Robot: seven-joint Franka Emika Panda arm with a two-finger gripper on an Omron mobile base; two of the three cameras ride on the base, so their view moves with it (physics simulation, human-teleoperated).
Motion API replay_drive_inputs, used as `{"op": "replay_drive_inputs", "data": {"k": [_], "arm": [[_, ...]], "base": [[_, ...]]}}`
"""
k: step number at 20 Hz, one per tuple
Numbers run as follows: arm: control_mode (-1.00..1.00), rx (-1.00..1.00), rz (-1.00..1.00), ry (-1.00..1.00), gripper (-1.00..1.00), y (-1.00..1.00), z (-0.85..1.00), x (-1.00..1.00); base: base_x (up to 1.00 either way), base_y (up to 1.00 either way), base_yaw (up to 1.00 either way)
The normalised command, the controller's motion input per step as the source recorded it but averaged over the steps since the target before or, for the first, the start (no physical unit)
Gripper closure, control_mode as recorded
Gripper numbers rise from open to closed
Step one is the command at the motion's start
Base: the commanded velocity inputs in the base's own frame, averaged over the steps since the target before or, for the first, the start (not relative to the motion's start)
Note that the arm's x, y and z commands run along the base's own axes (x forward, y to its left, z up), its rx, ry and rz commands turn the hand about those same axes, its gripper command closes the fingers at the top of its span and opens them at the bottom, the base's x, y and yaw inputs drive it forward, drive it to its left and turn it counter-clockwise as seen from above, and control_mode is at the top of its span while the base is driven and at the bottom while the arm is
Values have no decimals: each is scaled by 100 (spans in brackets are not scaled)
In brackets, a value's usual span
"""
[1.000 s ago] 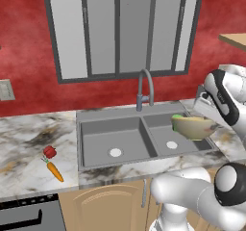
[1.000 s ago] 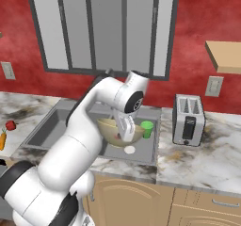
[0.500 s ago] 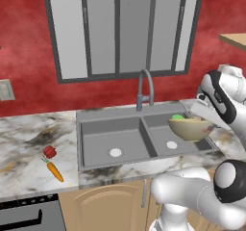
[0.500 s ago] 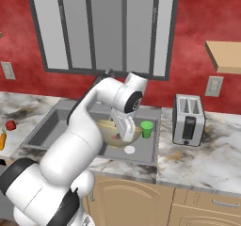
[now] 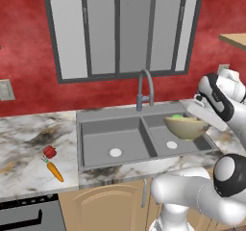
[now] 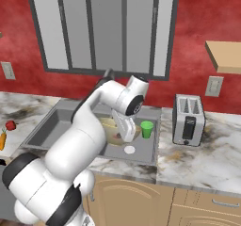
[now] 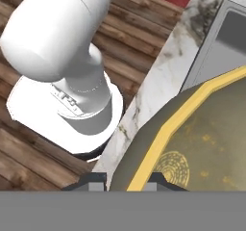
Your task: Remove the bell pepper and carrot from the sink. Then move the bowl and cup from the counter to the sink for washing.
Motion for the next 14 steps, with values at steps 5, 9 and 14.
{"op": "replay_drive_inputs", "data": {"k": [5,9,14], "arm": [[-100,1,0,-4,100,7,-18,18],[-100,0,0,0,100,1,-19,17],[-100,0,0,0,100,0,-18,20]], "base": [[0,0,0],[0,0,0],[0,0,0]]}}
